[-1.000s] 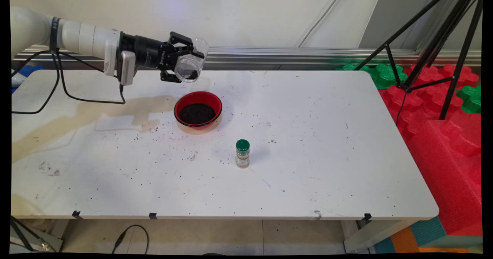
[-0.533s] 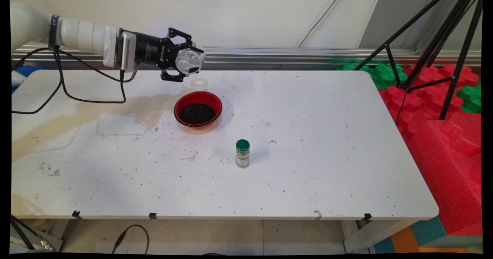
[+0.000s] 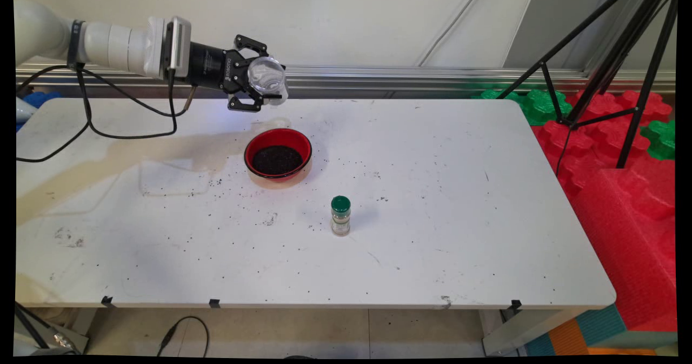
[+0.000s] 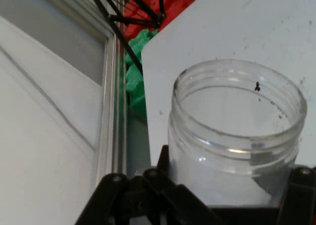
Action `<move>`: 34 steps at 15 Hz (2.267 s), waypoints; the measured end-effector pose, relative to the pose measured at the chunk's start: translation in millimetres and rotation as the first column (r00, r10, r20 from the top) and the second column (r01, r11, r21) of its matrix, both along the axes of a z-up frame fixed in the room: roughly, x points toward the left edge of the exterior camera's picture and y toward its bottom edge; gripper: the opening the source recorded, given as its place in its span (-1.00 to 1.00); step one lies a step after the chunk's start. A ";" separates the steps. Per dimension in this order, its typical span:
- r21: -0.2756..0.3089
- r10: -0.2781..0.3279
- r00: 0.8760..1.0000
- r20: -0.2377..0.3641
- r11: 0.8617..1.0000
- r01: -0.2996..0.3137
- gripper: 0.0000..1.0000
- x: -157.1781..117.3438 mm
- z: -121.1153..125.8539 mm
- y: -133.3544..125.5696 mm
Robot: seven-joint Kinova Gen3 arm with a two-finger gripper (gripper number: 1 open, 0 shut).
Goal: Pour the black seasoning powder in the red bowl, then place the picked object on the table
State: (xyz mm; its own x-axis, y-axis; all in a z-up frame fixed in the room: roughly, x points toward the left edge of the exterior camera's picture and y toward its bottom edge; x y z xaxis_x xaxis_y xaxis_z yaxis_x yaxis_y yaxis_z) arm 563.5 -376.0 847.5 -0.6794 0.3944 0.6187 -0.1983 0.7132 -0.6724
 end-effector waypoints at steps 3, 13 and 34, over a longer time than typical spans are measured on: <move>0.097 0.049 0.995 -0.092 0.994 -0.040 -1.00 -1.3 2.3 0.8; 0.338 0.159 0.946 -0.282 0.939 -0.057 -1.00 -10.8 9.8 10.0; 0.597 0.155 0.926 -0.344 0.797 0.088 -1.00 -39.7 0.2 72.3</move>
State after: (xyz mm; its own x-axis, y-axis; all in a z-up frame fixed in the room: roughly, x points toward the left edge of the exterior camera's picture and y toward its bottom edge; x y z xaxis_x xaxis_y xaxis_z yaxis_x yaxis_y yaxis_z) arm 523.8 -303.7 847.6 -0.3675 -0.1521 0.9175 -0.3671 0.9301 0.0071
